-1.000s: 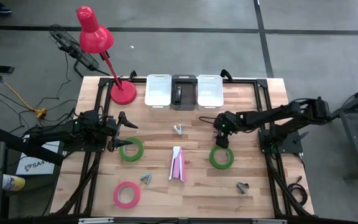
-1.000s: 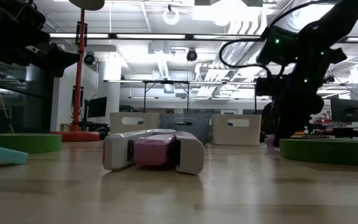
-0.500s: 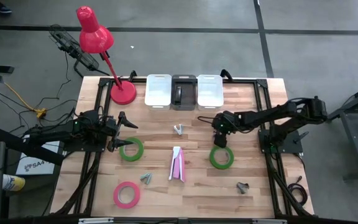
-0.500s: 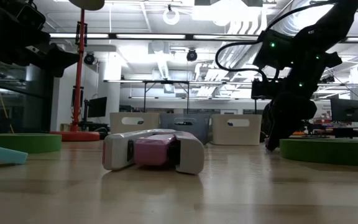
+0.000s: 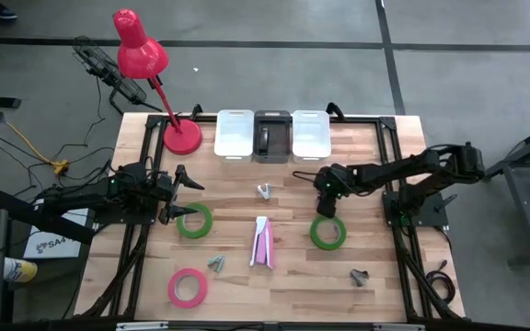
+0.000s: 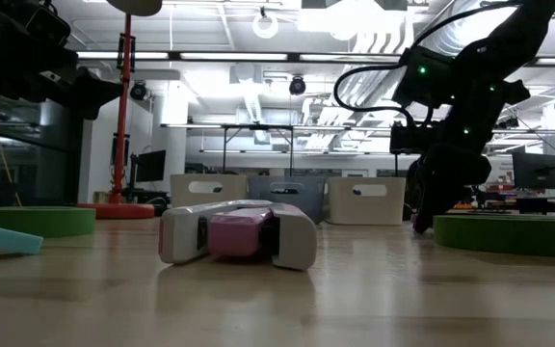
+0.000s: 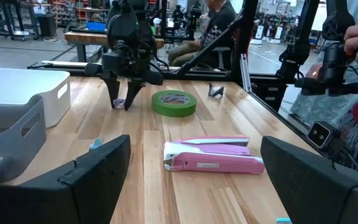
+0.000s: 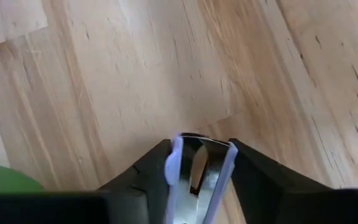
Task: Pick and place Stapler, Stapler remover, tape
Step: Put the purple staple remover into the right white bin
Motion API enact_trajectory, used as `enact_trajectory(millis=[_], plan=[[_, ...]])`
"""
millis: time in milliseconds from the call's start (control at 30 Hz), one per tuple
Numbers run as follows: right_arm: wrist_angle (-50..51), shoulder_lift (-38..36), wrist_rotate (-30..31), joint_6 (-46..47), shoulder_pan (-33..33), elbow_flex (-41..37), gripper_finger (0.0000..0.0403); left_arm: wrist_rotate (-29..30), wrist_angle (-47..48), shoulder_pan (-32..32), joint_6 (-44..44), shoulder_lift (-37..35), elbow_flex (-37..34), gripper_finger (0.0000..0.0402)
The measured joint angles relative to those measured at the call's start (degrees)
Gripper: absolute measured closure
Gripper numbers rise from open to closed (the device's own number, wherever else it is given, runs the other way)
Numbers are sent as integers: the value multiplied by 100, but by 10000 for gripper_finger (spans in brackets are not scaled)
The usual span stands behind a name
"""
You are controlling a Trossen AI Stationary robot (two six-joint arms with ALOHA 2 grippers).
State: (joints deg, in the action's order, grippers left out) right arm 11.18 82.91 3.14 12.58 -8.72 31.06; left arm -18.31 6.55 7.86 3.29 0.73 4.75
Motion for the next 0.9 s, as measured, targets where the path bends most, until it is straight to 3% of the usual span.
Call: enact_trajectory(millis=[200, 600, 900], plan=[[312, 2, -298, 304, -171, 323, 320, -2, 0, 0, 0, 1, -1, 46], [1335, 2, -471, 540, -685, 1747, 308, -7, 0, 0, 0, 0, -1, 46], [2201, 0, -296, 394, -1570, 2779, 311, -20, 2, 0, 0, 0, 0, 46]])
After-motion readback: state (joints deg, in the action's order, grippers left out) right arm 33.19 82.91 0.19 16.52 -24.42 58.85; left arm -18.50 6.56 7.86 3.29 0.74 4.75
